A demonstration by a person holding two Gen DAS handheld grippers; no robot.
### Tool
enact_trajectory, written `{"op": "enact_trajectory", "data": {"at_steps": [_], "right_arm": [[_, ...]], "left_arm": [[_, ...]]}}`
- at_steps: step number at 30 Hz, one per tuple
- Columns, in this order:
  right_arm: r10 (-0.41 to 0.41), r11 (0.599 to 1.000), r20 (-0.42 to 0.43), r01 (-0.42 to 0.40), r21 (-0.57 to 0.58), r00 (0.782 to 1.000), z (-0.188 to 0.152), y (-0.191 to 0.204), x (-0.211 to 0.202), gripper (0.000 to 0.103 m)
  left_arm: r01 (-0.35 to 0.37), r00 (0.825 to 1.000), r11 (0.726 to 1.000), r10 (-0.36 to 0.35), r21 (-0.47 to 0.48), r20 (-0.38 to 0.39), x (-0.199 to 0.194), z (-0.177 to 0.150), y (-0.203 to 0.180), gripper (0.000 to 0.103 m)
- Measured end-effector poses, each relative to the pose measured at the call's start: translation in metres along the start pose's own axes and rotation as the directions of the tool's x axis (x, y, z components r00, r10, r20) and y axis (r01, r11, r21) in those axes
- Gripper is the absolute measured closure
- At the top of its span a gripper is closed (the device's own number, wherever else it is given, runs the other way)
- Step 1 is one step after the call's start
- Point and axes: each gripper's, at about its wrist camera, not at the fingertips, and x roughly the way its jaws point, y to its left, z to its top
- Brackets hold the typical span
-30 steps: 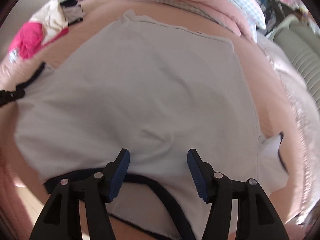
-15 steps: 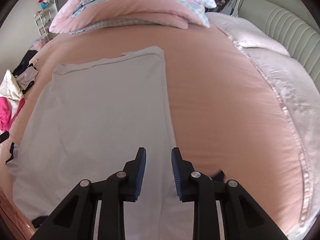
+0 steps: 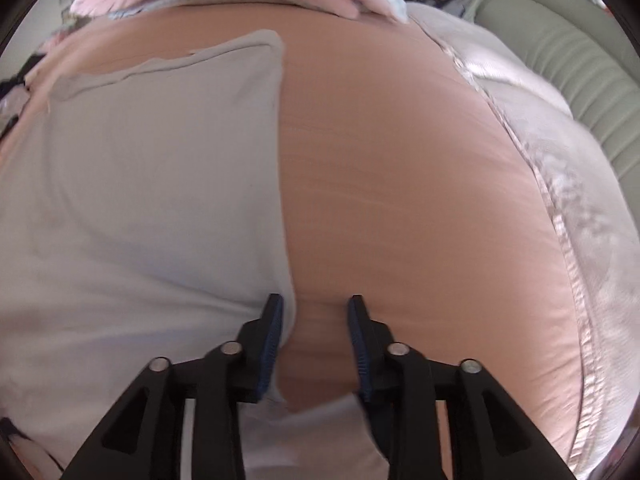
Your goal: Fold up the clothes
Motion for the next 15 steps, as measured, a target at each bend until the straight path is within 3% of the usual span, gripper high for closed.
{"op": "enact_trajectory", "data": {"at_steps": [2,4,8,9,12,13,15], "right_arm": [[0.051,0.997,0.009,-0.051,0.052,0.999,0.003,-0.009,-0.005,0.071],[0.067,0.996,0.072,-0.071,0.048,0.995,0.013,-0.002,-0.020,0.071],[0.134,0.985,0.118,-0.119,-0.127,0.984,0.033,0.052,-0.031,0.071],[0.129,0.979,0.100,-0.111,-0.170,0.987,0.036,0.067,-0.023,0.071],[0.014,0.975,0.035,-0.005,-0.223,0.999,0.038,0.082,0.013,0.070],[0.016,0.983,0.040,-0.008,-0.183,0.999,0.040,0.073,0.014,0.064],[0.012,0.994,0.037,-0.007,-0.114,0.999,0.045,0.055,0.010,0.064]], "left_arm": [[-0.002,1.000,1.000,0.002,-0.003,-0.019,0.004,-0.004,0.003,0.064],[-0.021,0.999,1.000,0.021,-0.005,-0.028,0.002,-0.010,0.002,0.064],[-0.065,0.995,0.998,0.066,0.012,-0.069,0.003,-0.012,0.003,0.064],[-0.080,0.992,0.996,0.083,0.036,-0.098,0.005,-0.014,0.004,0.064],[-0.089,0.984,0.994,0.098,0.066,-0.147,-0.002,-0.016,0.007,0.064],[-0.092,0.983,0.994,0.100,0.061,-0.152,-0.008,-0.015,0.010,0.064],[-0.081,0.989,0.995,0.088,0.055,-0.123,-0.020,-0.007,0.016,0.064]]}}
